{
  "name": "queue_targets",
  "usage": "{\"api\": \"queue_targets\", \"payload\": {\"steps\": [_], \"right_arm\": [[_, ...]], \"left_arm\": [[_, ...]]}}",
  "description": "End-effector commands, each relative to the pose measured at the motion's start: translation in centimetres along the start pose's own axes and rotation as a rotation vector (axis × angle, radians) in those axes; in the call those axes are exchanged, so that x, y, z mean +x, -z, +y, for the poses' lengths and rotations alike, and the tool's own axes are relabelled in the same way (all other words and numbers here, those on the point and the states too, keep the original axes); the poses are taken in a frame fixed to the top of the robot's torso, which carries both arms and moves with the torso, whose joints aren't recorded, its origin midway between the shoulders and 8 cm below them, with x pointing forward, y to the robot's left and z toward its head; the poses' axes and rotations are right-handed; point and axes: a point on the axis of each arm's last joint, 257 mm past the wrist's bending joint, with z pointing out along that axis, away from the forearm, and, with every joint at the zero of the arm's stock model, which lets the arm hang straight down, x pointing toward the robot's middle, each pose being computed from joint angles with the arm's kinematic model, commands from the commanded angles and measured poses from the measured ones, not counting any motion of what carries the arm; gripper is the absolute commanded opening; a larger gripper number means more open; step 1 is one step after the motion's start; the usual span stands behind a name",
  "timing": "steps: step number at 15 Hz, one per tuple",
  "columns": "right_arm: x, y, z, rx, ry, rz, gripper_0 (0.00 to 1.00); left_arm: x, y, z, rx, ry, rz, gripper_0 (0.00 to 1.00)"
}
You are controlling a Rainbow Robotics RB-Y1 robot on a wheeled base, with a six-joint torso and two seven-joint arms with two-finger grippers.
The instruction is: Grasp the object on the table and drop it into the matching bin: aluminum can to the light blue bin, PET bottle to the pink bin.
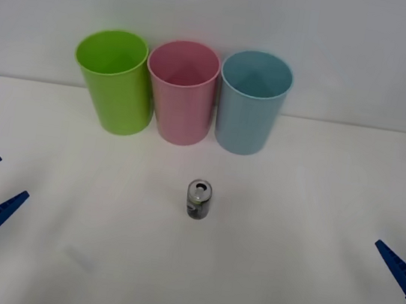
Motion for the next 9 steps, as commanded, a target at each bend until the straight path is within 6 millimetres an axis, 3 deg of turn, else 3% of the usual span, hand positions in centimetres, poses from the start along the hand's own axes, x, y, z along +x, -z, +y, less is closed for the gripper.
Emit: {"api": "queue_targets", "payload": {"steps": [1,5,9], "right_arm": [[0.0,-0.1,0.1,0.000,-0.005,-0.007,1.00],[-0.1,-0.7,0.5,-0.010,-0.006,-0.016,1.00],[1.2,-1.9,1.8,-0.054,-0.019,0.007,1.00]], "left_arm": [[0.0,0.0,0.0,0.000,0.000,0.000,1.00],[0.0,0.0,0.0,0.000,0.000,0.000,1.00],[0.0,0.0,0.0,0.000,0.000,0.000,1.00]]}}
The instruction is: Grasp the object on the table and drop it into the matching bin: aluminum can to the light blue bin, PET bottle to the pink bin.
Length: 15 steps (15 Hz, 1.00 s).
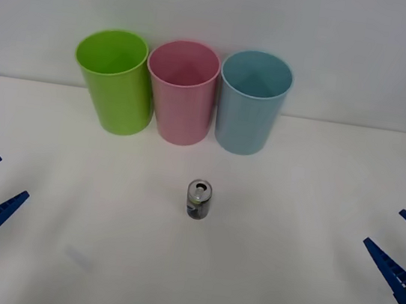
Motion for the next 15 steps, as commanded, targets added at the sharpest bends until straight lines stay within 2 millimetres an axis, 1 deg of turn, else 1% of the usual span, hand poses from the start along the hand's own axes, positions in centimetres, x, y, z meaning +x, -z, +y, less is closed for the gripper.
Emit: {"api": "queue_targets", "payload": {"steps": [1,4,6,10,12,15], "right_arm": [[1.4,-0.9,0.8,-0.030,-0.020,0.019,1.00],[3.6,-2.3,1.5,-0.064,-0.032,0.048,1.00],[5.1,-3.4,2.4,-0.095,-0.039,0.063,1.00],[7.0,-5.5,4.1,-0.154,-0.052,0.072,1.00],[8.3,-7.2,5.0,-0.185,-0.031,0.073,1.00],[9.7,-10.1,5.5,-0.189,0.035,0.071,1.00]], "left_arm": [[0.0,0.0,0.0,0.000,0.000,0.000,1.00],[0.0,0.0,0.0,0.000,0.000,0.000,1.00],[0.0,0.0,0.0,0.000,0.000,0.000,1.00],[0.0,0.0,0.0,0.000,0.000,0.000,1.00],[0.0,0.0,0.0,0.000,0.000,0.000,1.00],[0.0,0.0,0.0,0.000,0.000,0.000,1.00]]}}
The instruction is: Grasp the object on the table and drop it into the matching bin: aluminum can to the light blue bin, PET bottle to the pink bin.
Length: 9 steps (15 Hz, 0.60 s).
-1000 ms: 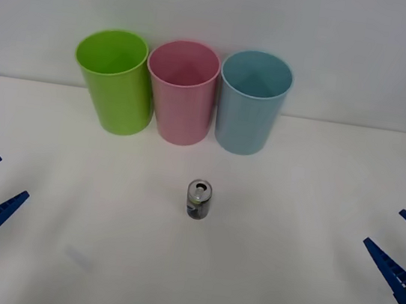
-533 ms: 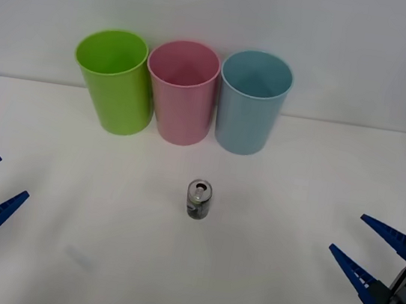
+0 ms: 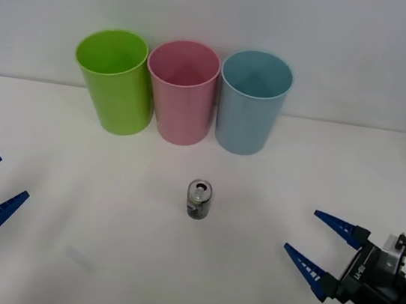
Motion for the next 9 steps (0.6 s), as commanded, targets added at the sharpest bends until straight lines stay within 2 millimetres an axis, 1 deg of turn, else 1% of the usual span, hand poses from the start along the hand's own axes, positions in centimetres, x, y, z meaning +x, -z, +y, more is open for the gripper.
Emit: {"api": "queue_targets", "payload": {"steps": [1,3,4,9], "right_arm": [[1.0,-2.7,0.2,0.005,0.049,0.008,1.00],[1.6,-4.7,0.6,0.009,0.086,0.018,1.00],[2.0,-6.0,0.9,0.014,0.096,0.025,1.00],[3.2,-10.0,2.4,0.011,0.091,0.051,1.00]], "left_arm": [[0.0,0.0,0.0,0.000,0.000,0.000,1.00],[0.0,0.0,0.0,0.000,0.000,0.000,1.00],[0.0,0.0,0.0,0.000,0.000,0.000,1.00],[0.0,0.0,0.0,0.000,0.000,0.000,1.00]]}}
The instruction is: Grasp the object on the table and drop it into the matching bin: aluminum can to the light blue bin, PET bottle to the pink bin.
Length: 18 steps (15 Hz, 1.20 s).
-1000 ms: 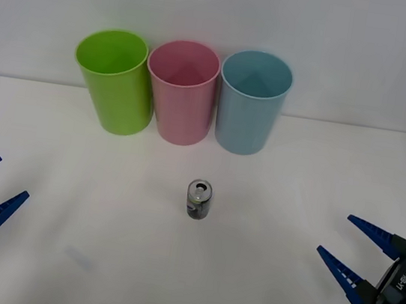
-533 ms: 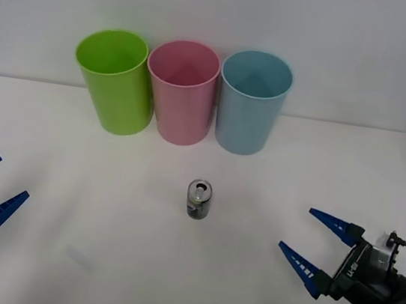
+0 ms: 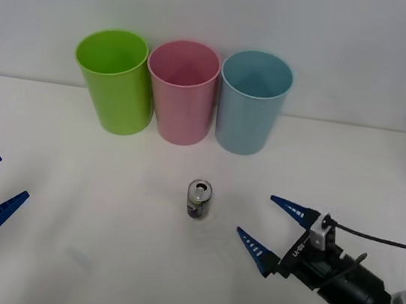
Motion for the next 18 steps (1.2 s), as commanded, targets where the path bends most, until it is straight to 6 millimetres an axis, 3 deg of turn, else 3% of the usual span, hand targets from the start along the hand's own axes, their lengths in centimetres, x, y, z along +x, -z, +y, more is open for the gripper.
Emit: {"api": "queue_targets", "payload": {"steps": [1,11,18], "right_arm": [[0.6,-2.0,1.0,-0.018,0.004,0.018,1.00],[2.9,-9.0,2.6,-0.058,0.004,0.056,1.00],[2.8,-12.9,4.3,-0.046,0.026,0.068,1.00]], "left_arm": [[0.0,0.0,0.0,0.000,0.000,0.000,1.00],[0.0,0.0,0.0,0.000,0.000,0.000,1.00],[0.0,0.0,0.0,0.000,0.000,0.000,1.00]]}}
